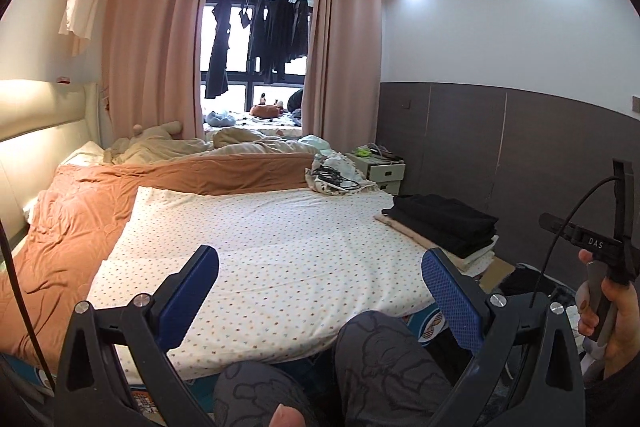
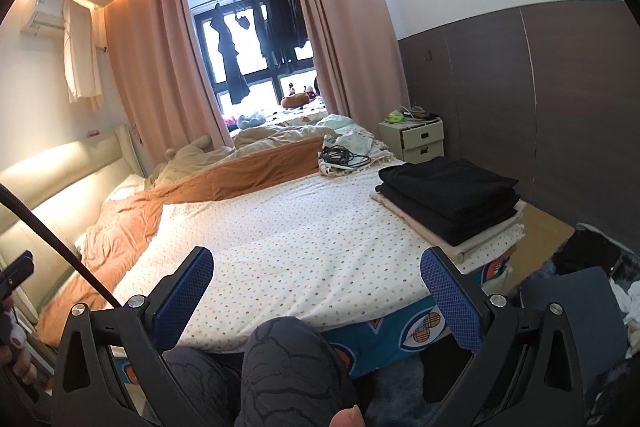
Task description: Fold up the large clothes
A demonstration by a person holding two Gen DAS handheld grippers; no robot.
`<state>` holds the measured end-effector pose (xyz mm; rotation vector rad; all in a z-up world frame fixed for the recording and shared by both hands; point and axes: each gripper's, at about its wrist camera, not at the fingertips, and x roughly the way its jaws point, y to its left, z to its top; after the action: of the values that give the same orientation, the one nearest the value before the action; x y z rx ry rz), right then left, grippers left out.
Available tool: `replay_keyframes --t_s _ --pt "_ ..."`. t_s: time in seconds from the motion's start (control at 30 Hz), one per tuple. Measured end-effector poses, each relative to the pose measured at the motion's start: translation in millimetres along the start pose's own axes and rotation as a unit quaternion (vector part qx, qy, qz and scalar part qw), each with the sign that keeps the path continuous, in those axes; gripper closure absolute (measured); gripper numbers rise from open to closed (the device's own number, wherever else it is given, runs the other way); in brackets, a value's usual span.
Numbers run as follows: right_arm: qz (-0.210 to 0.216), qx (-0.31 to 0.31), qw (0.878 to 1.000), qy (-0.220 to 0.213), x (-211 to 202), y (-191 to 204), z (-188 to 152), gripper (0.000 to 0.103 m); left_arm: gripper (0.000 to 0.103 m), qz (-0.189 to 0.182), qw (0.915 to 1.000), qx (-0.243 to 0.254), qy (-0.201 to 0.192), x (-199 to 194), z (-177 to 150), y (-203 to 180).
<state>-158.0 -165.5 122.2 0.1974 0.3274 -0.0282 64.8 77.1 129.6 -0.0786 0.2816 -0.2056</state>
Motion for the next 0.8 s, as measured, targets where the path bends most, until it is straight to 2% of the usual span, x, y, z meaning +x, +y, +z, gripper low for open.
replay_keyframes --t_s 0.33,0.63,0.8 --pt "0.002 -0.002 1.0 -0.005 14.7 35.1 -35.2 0.0 0.0 0.045 0.999 0.006 -0.003 -5.1 -33.9 -8.3" --pt "0.016 0.011 1.0 -0.001 7.6 27.9 -52.4 0.0 0.0 0.043 0.9991 0.0 0.006 3.2 -49.8 -14.5" --pt "0.016 -0.003 1.0 -0.001 7.1 26.8 -45.7 0.0 0.0 0.043 0.999 -0.006 0.009 6.1 -49.6 -15.2"
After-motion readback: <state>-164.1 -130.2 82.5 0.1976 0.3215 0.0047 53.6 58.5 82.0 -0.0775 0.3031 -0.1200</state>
